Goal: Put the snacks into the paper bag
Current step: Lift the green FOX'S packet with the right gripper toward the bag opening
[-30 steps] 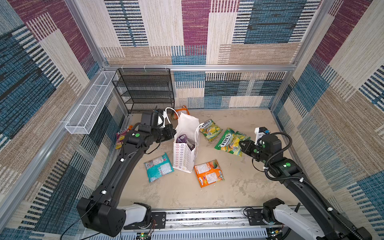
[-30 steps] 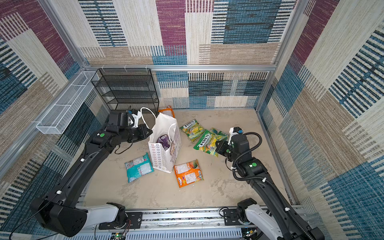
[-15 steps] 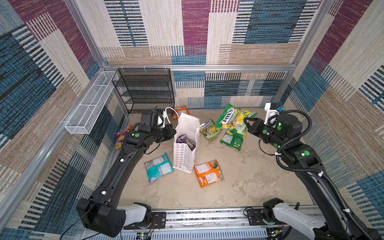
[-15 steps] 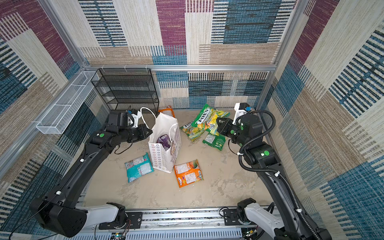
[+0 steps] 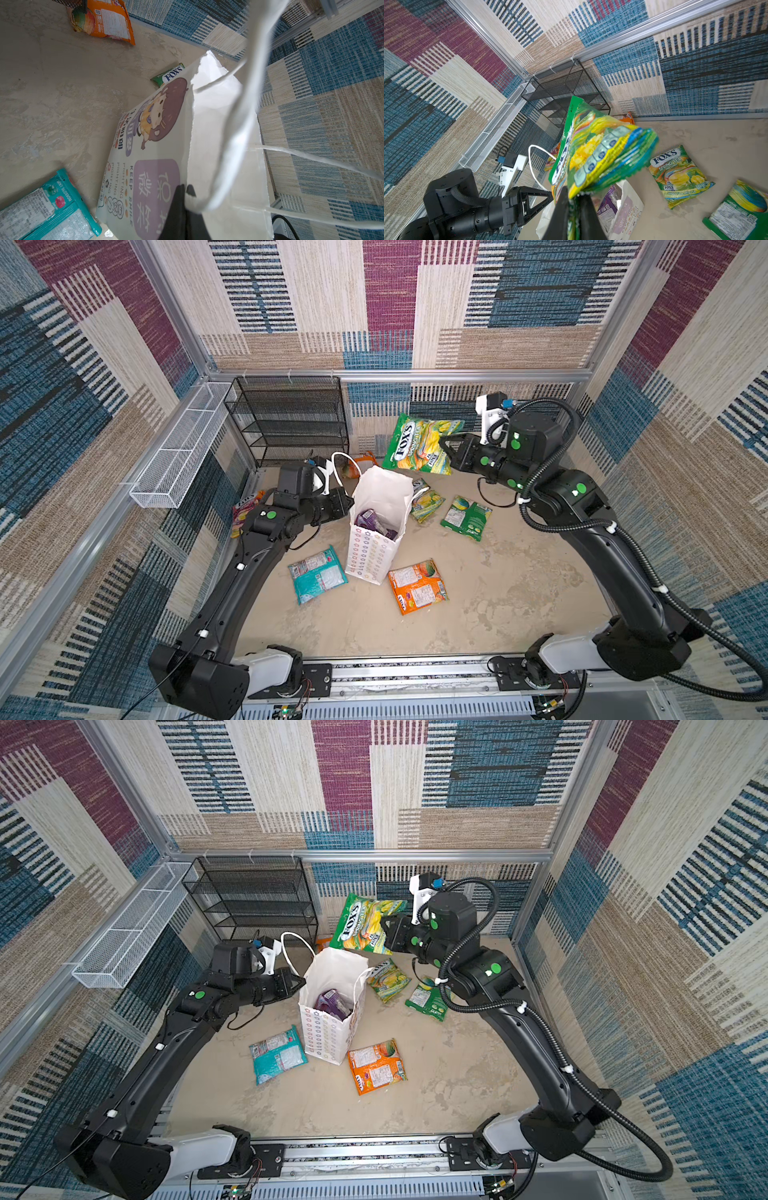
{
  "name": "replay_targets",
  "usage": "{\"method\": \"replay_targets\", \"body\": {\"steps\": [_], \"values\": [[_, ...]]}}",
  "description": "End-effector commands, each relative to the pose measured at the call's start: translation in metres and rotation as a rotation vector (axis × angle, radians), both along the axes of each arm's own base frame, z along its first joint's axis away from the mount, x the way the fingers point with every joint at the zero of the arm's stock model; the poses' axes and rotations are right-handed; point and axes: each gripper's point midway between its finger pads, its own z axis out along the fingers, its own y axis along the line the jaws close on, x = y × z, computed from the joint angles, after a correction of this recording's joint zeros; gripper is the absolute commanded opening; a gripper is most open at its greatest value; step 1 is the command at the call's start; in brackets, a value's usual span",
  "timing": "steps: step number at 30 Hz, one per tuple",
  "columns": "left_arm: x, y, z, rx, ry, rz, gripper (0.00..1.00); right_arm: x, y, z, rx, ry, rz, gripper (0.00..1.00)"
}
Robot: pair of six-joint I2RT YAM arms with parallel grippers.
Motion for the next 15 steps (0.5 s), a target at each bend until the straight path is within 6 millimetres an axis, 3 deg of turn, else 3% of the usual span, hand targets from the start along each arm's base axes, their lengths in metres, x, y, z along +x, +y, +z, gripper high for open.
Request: {"method": "replay_targets", "body": {"steps": [1, 7, 15], "values": [[0.003, -0.005, 0.010, -0.036, -0.036, -0.013, 0.00, 0.004, 0.008, -0.011, -0.093, 0.013, -0.022, 0.00], [0.003, -0.005, 0.011, -0.036, -0.038, -0.012, 0.00, 0.002, 0.029, -0.042, -0.200, 0.085, 0.005, 0.00], [0.003, -0.005, 0.010, -0.034, -0.035, -0.009, 0.00, -0.006, 0.043, -0.082, -0.276, 0.159, 0.035, 0.00]]}}
